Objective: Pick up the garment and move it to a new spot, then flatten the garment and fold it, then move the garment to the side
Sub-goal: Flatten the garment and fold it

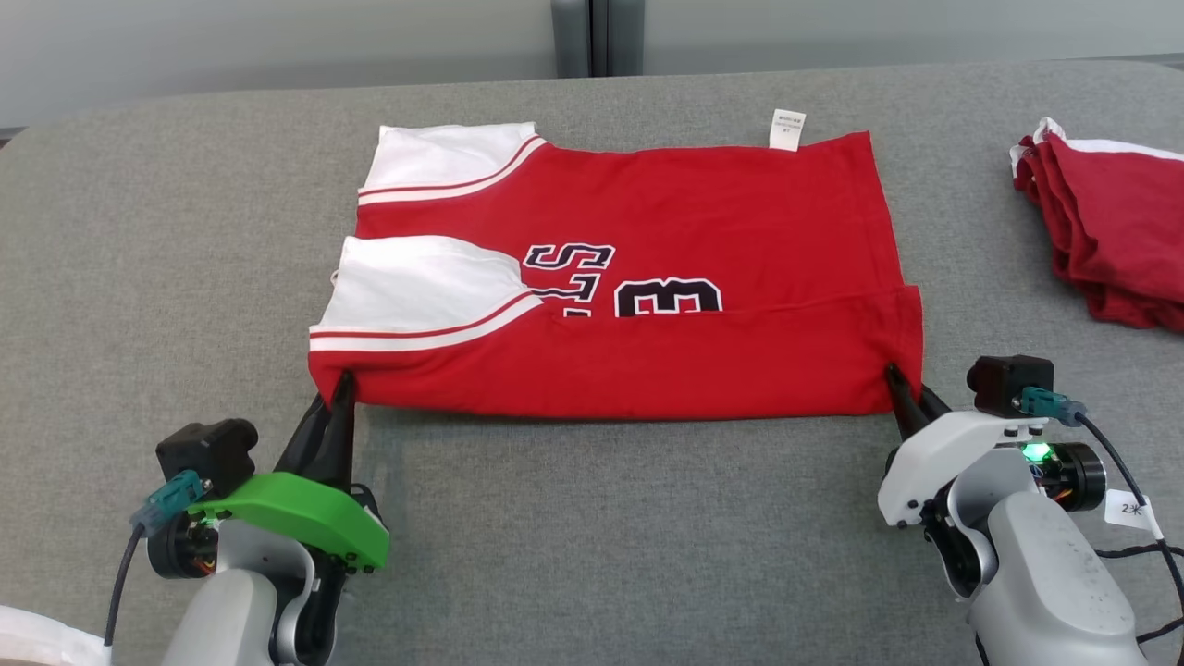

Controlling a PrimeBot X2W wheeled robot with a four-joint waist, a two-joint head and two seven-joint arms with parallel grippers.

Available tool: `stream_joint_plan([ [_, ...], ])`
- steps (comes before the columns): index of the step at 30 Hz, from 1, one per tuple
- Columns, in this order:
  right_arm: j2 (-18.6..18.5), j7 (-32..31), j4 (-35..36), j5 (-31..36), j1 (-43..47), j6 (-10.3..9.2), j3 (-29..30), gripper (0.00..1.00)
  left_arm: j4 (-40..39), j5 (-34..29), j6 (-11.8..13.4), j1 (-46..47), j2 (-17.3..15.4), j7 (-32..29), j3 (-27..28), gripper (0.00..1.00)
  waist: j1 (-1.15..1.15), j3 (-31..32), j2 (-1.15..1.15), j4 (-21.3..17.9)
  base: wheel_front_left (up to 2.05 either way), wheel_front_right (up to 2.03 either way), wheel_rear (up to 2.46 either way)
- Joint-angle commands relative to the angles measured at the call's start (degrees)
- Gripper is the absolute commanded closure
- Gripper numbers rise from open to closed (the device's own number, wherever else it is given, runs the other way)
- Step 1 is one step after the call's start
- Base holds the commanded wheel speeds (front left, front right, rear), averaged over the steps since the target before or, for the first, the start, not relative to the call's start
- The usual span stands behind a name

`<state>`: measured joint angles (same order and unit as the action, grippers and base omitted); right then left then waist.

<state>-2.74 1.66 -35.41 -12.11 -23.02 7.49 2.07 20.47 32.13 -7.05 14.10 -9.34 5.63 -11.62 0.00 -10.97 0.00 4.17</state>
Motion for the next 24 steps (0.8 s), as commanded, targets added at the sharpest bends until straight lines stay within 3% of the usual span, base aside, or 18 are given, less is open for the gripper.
stream_joint_plan([
  [1, -0.3, 0.7, 0.8, -0.2, 0.2, -0.02, 0.3, 1.00, -0.9, -0.3, 0.4, -1.1, -0.9, -0.3, -0.1, 1.00, 0.00, 0.7, 0.00, -0.3, 0.00, 0.00, 0.00],
  [6, -0.3, 0.4, 5.7, -0.4, 4.5, -0.02, 1.5, 1.00, -5.7, -0.4, 1.2, -4.8, -3.2, -2.9, -0.1, 1.00, 0.00, 2.4, 0.00, -0.9, 0.00, 0.00, 0.00],
  [13, -0.3, -4.1, 18.9, -1.5, 15.3, -0.05, 2.7, 1.00, -16.7, 0.9, 4.7, -15.2, -6.0, -8.6, 0.7, 1.00, 0.00, 3.8, 0.00, -2.6, 0.00, 0.00, 0.00],
  [19, -0.3, -8.0, 26.4, -2.1, 23.0, -0.05, 3.1, 1.00, -22.0, 2.0, 7.5, -22.7, -5.5, -11.7, 0.3, 1.00, 0.00, 4.0, 0.00, -3.7, 0.00, 0.00, 0.00],
  [21, -0.3, -8.6, 27.3, -0.5, 24.0, -0.05, 3.2, 0.64, -21.7, 1.2, 8.2, -23.7, -5.4, -12.3, -0.5, 1.00, 0.00, 4.0, 0.00, -3.9, 0.00, 0.00, 0.00],
  [22, -0.3, -8.5, 27.6, -0.6, 24.4, -0.05, 3.2, 0.02, -21.5, 1.5, 8.3, -24.0, -4.9, -12.5, -0.7, 1.00, 0.00, 4.0, 0.00, -3.9, 0.00, 0.00, 0.00],
  [23, -0.3, -8.5, 27.8, -1.0, 24.9, -0.05, 3.2, 0.00, -21.3, 1.9, 8.6, -24.2, -4.5, -12.5, -1.0, 0.90, 0.00, 4.1, 0.00, -4.0, 0.00, 0.00, 0.00],
  [24, -0.3, -8.6, 28.0, -1.0, 25.3, -0.05, 3.2, 0.00, -21.1, 1.9, 8.6, -24.3, -4.5, -12.5, -1.1, 0.62, 0.00, 4.1, 0.00, -4.0, 0.00, 0.00, 0.00],
])
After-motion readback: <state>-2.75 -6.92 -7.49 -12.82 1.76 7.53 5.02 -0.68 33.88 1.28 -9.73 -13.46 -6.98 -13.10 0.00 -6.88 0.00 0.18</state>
